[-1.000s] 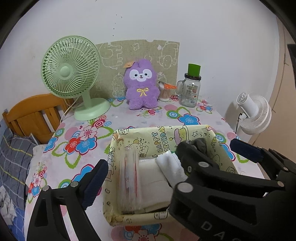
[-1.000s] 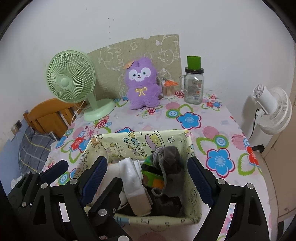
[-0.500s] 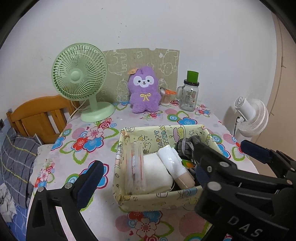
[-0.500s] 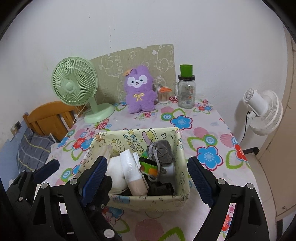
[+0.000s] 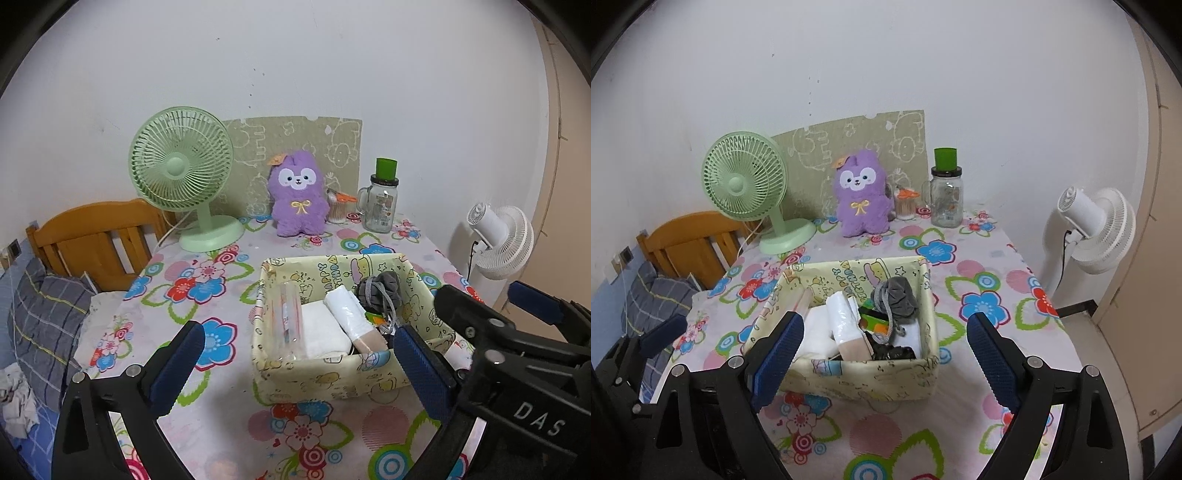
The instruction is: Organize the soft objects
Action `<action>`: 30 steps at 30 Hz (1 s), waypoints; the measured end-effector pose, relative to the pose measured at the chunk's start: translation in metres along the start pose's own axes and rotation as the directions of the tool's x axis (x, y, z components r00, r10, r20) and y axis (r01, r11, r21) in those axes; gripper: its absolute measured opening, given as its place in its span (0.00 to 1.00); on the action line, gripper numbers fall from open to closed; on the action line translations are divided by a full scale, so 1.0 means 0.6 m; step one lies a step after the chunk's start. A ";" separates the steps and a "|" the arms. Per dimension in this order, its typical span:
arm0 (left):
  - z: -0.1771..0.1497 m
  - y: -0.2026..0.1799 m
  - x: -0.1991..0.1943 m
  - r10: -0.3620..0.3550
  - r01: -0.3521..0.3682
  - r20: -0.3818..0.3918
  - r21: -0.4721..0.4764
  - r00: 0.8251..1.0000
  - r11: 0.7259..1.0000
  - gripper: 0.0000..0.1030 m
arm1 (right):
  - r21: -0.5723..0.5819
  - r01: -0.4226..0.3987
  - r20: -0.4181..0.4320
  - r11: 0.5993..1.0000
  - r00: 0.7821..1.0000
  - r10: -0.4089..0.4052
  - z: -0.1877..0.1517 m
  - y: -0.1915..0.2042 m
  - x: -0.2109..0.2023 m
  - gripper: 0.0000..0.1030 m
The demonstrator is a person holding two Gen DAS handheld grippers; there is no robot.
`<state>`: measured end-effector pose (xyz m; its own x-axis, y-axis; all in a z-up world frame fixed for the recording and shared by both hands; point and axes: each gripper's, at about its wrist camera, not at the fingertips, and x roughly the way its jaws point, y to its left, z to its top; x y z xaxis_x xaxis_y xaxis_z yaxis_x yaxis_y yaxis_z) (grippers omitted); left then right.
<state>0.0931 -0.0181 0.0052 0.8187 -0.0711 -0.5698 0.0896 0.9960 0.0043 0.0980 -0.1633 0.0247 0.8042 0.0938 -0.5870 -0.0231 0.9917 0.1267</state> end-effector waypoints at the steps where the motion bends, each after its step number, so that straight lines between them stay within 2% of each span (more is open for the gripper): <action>1: -0.001 0.001 -0.004 0.004 -0.004 0.003 0.000 1.000 1.000 1.00 | 0.000 0.002 0.003 1.000 1.000 -0.002 -0.001 -0.001 -0.004 0.90; 7: -0.011 0.012 -0.028 0.010 -0.010 0.020 -0.016 1.000 1.000 1.00 | -0.003 0.014 0.032 1.000 0.999 -0.014 -0.009 -0.005 -0.033 0.90; 11: -0.018 0.022 -0.043 -0.015 0.015 0.022 -0.032 1.000 0.999 1.00 | 0.002 0.021 0.056 1.000 0.998 -0.021 -0.016 -0.012 -0.053 0.91; 30: -0.044 0.040 -0.124 0.014 -0.009 0.122 -0.041 0.992 0.999 1.00 | 0.030 0.059 0.138 0.998 0.989 -0.062 -0.052 -0.028 -0.132 0.94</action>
<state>0.0195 0.0126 0.0258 0.8828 -0.0634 -0.4655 0.0589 0.9980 -0.0242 0.0162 -0.1845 0.0442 0.8782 0.0188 -0.4780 0.0421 0.9923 0.1164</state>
